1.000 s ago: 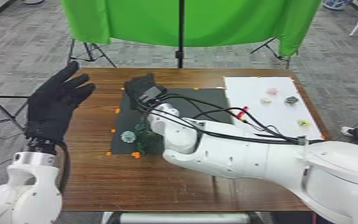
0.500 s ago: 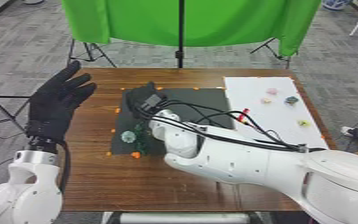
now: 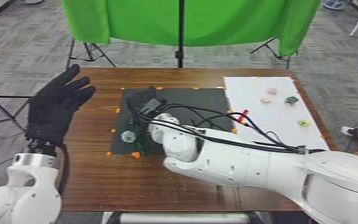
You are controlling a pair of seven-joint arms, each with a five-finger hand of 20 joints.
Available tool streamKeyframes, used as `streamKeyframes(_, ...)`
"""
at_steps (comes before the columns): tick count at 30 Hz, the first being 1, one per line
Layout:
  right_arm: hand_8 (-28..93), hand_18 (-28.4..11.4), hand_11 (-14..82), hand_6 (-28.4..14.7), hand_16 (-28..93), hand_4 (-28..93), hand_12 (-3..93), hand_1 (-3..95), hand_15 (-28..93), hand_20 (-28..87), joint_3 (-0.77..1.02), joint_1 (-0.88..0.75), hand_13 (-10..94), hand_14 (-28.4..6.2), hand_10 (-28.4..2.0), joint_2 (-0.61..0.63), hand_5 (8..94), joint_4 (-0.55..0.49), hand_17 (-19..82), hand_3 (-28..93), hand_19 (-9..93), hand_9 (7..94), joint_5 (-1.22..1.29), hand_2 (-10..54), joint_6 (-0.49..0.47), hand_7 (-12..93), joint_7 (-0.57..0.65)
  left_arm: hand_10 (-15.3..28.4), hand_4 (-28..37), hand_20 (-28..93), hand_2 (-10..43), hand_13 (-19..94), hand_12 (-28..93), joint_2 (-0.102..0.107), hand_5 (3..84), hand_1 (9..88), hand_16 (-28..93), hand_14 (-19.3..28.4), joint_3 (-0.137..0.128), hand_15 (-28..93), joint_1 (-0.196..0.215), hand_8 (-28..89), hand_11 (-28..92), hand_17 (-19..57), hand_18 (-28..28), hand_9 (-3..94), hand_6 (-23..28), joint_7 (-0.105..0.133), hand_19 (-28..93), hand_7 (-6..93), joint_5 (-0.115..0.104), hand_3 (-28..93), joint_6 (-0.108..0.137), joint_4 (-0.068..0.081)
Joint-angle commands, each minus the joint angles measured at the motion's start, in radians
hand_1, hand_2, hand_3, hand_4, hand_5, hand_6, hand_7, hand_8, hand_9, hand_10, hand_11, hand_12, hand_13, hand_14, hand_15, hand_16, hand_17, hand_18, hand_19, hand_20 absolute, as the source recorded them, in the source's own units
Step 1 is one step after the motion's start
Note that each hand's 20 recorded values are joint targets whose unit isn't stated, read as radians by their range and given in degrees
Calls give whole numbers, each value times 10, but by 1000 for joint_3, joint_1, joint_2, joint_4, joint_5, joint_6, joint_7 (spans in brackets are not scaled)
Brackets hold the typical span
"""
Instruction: Arrange flowers
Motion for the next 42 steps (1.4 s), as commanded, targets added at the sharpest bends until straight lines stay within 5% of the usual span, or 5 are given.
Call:
streamKeyframes(1, -73, -197, 216, 61, 182, -283, 162, 499, 700, 443, 66, 32, 694, -51, -78, 65, 690, -100, 245, 618, 839, 783, 98, -91, 58, 159, 20, 212, -251, 80, 83, 259, 103, -53, 407, 242, -94, 284, -54, 524, 106, -90, 235, -81, 284, 370, 99, -23, 600, 98, 11, 773, 7, -24)
streamKeyframes(14, -80, -208, 218, 43, 178, -283, 159, 443, 699, 445, 391, -162, 671, -69, -97, 467, 672, -434, 237, 721, 842, 765, 112, -65, 89, 139, 98, 211, -252, 80, 82, 258, 104, -72, 407, 242, -94, 284, -76, 523, 205, -90, 236, -80, 284, 370, 100, 16, 600, 97, -17, 774, 36, -49)
streamKeyframes(22, -126, -215, 220, 19, 151, -283, 146, 373, 692, 444, 695, -520, 612, -94, -119, 725, 597, -592, 207, 764, 820, 679, 121, -87, 139, 137, 205, 210, -255, 80, 81, 257, 102, -79, 407, 234, -94, 284, -71, 521, 216, -90, 233, -81, 284, 368, 99, 48, 598, 96, -41, 770, 8, -24)
streamKeyframes(27, -126, -218, 209, 13, 141, -283, 142, 359, 701, 445, 866, -713, 589, -107, -140, 791, 569, -617, 202, 762, 817, 634, 75, -94, 130, 137, 277, 202, -274, 71, 74, 250, 97, -42, 393, 204, -94, 284, -74, 498, 264, -88, 208, -83, 284, 356, 86, 118, 579, 90, -81, 771, 28, -23)
streamKeyframes(42, -125, -225, 202, 7, 118, -283, 138, 370, 721, 438, 948, -782, 558, -123, -160, 808, 550, -478, 205, 785, 832, 590, 75, -95, -59, 133, 421, 203, -283, 80, 78, 248, 105, -35, 389, 194, -79, 284, -81, 491, 318, -88, 209, -88, 284, 357, 82, 148, 569, 90, -104, 764, 55, -32)
